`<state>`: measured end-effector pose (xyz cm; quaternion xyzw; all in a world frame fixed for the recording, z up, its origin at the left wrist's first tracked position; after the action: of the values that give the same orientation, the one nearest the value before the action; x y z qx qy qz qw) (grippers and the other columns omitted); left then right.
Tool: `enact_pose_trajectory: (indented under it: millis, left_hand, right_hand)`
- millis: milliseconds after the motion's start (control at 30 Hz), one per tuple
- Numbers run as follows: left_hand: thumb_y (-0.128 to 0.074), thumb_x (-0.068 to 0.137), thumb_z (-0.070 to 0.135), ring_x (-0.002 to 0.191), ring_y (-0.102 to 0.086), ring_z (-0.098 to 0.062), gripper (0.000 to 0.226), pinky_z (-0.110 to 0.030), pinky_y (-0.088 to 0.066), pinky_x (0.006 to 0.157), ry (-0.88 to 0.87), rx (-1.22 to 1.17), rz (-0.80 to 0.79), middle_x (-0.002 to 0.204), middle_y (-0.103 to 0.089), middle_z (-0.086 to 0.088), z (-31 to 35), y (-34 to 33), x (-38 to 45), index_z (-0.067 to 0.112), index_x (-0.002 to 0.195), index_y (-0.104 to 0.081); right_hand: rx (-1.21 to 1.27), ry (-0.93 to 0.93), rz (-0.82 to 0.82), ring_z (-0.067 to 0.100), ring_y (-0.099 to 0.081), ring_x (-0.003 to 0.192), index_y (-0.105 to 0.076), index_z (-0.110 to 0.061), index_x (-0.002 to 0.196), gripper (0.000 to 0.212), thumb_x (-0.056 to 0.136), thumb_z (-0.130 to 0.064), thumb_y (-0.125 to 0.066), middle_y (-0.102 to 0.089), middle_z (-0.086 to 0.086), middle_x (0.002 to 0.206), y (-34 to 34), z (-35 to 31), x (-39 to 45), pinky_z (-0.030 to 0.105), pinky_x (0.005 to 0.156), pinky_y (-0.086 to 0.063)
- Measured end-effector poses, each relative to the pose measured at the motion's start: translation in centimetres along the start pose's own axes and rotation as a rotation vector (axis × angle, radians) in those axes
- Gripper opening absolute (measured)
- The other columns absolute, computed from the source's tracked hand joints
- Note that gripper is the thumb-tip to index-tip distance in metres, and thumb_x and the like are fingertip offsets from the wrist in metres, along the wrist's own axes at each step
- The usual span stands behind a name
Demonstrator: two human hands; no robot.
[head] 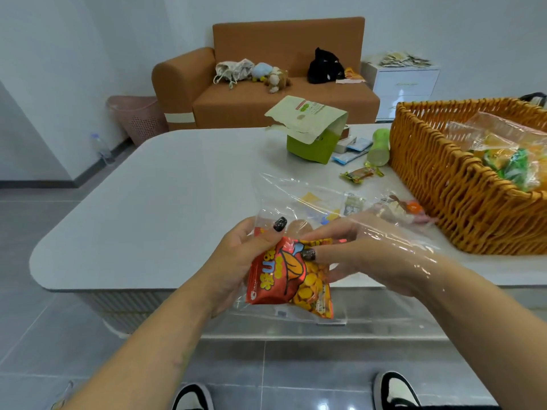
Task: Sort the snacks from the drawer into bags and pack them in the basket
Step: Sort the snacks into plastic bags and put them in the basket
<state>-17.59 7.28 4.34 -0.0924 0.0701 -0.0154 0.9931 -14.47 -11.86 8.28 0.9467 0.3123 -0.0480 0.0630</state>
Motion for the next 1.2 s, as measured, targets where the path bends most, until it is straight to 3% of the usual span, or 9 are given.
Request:
enact_pose_trajectory:
  millis: [167, 300, 400, 633, 733, 800, 967, 1133, 1200]
  left_hand:
    - [-0.069, 0.072, 0.038, 0.083, -0.073, -0.024, 0.046, -0.032, -0.058, 0.064, 0.002, 0.024, -0.016, 0.098, -0.075, -0.012, -0.3, -0.3, 0.1, 0.013, 0.110, -0.063]
    - [-0.073, 0.072, 0.049, 0.089, -0.072, -0.034, 0.062, -0.044, -0.059, 0.071, 0.035, -0.003, 0.000, 0.107, -0.072, -0.019, -0.2, -0.2, 0.3, 0.008, 0.117, -0.061]
    - [-0.077, 0.062, 0.054, 0.093, -0.071, -0.038, 0.074, -0.051, -0.056, 0.079, 0.033, 0.027, -0.009, 0.107, -0.072, -0.020, -0.2, -0.4, 0.2, 0.007, 0.116, -0.060]
    - [-0.072, 0.069, 0.025, 0.080, -0.071, -0.029, 0.044, -0.037, -0.060, 0.066, 0.054, -0.030, -0.038, 0.093, -0.072, -0.018, -0.5, -0.7, -0.3, 0.005, 0.107, -0.061]
    - [-0.072, 0.070, 0.023, 0.090, -0.070, -0.039, 0.051, -0.044, -0.060, 0.076, 0.057, -0.027, -0.025, 0.107, -0.069, -0.026, -0.6, -0.9, -0.3, 0.000, 0.113, -0.058]
    - [-0.073, 0.071, 0.027, 0.096, -0.069, -0.041, 0.054, -0.047, -0.059, 0.080, 0.051, -0.012, -0.008, 0.110, -0.068, -0.027, -0.6, -1.1, -0.4, -0.001, 0.114, -0.057]
    - [-0.075, 0.068, 0.037, 0.070, -0.072, -0.023, 0.041, -0.030, -0.057, 0.056, 0.069, -0.008, -0.023, 0.083, -0.075, -0.012, -0.8, -1.6, -0.5, 0.011, 0.095, -0.059]
    - [-0.073, 0.064, 0.033, 0.067, -0.072, -0.024, 0.035, -0.032, -0.058, 0.056, 0.067, -0.021, 0.067, 0.081, -0.074, -0.012, -1.0, -1.7, 0.1, 0.012, 0.090, -0.062]
    - [-0.076, 0.070, 0.027, 0.069, -0.071, -0.027, 0.034, -0.037, -0.060, 0.061, 0.061, -0.056, 0.172, 0.085, -0.073, -0.016, -0.9, -1.0, 0.7, 0.007, 0.094, -0.063]
  right_hand:
    - [-0.074, 0.042, 0.062, 0.019, -0.070, 0.070, -0.079, -0.025, 0.073, 0.019, 0.073, -0.006, -0.078, -0.074, -0.001, 0.076, -0.7, 0.6, 0.3, 0.027, 0.059, -0.057]
    - [0.007, 0.021, 0.120, 0.018, -0.071, 0.075, -0.077, -0.016, 0.087, 0.014, 0.078, -0.005, -0.073, -0.075, 0.002, 0.082, 0.6, 0.8, 0.8, 0.027, 0.062, -0.058]
    - [0.012, 0.034, 0.086, 0.028, -0.071, 0.081, -0.077, -0.014, 0.086, 0.013, 0.078, -0.004, -0.074, -0.075, 0.011, 0.087, 0.4, 0.7, 0.8, 0.032, 0.066, -0.061]
    - [-0.218, 0.086, -0.063, 0.013, -0.068, 0.069, -0.079, -0.036, 0.075, 0.028, 0.076, -0.007, -0.077, -0.076, 0.004, 0.091, 0.0, 0.8, 0.8, 0.023, 0.058, -0.054]
    - [-0.222, 0.080, -0.120, 0.021, -0.071, 0.079, -0.077, -0.040, 0.082, 0.037, 0.079, -0.003, -0.074, -0.074, 0.004, 0.096, 0.3, 0.7, 0.5, 0.026, 0.061, -0.057]
    - [-0.235, 0.082, -0.099, 0.016, -0.070, 0.076, -0.075, -0.041, 0.092, 0.039, 0.081, -0.003, -0.073, -0.073, -0.003, 0.101, 0.2, 1.1, 0.5, 0.025, 0.058, -0.056]
    - [-0.398, 0.084, -0.132, 0.009, -0.068, 0.073, -0.073, -0.045, 0.099, 0.035, 0.085, -0.013, -0.072, -0.072, -0.009, 0.107, 0.2, 1.6, 0.4, 0.023, 0.057, -0.053]
    - [-0.131, -0.071, -0.205, 0.026, -0.069, 0.089, -0.064, -0.020, 0.122, 0.037, 0.091, -0.001, -0.059, -0.069, -0.001, 0.119, 2.1, 1.4, 0.4, 0.028, 0.065, -0.057]
    - [-0.085, -0.073, -0.120, 0.027, -0.071, 0.093, -0.063, -0.016, 0.122, 0.034, 0.093, 0.000, -0.054, -0.070, 0.004, 0.116, 3.3, 0.6, 0.2, 0.031, 0.071, -0.059]
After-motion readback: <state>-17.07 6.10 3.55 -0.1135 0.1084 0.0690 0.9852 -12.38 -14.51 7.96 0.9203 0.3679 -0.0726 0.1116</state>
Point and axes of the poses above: each hand's wrist, its own x-axis towards the middle knuckle, its own y-axis out of the back of the hand, z = x × y, the point moved 1 cm from there along x, towards the middle knuckle
